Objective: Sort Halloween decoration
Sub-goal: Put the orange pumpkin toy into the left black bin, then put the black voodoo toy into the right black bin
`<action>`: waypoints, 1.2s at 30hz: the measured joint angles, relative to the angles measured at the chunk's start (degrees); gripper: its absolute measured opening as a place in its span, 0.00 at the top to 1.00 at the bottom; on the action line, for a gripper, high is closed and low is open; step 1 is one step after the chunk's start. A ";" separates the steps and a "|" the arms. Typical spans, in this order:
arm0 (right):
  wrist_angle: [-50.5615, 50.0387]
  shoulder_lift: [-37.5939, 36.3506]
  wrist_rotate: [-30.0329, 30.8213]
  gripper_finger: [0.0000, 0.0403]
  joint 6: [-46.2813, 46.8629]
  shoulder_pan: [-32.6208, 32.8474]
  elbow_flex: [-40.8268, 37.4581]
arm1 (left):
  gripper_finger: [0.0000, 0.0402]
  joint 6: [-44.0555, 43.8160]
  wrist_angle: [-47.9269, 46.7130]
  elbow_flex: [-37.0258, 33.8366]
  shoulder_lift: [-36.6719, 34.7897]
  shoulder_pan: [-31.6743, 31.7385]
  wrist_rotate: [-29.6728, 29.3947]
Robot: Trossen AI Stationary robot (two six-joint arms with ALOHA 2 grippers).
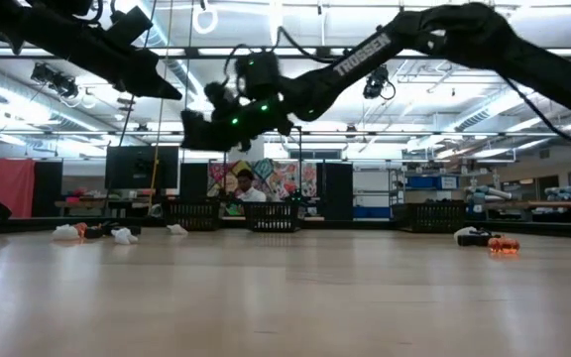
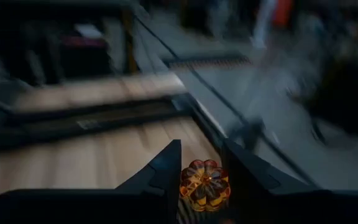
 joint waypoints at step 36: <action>-18.61 4.64 -3.64 0.60 13.97 -1.78 6.67 | 0.93 -0.30 -1.77 0.00 0.00 0.00 0.11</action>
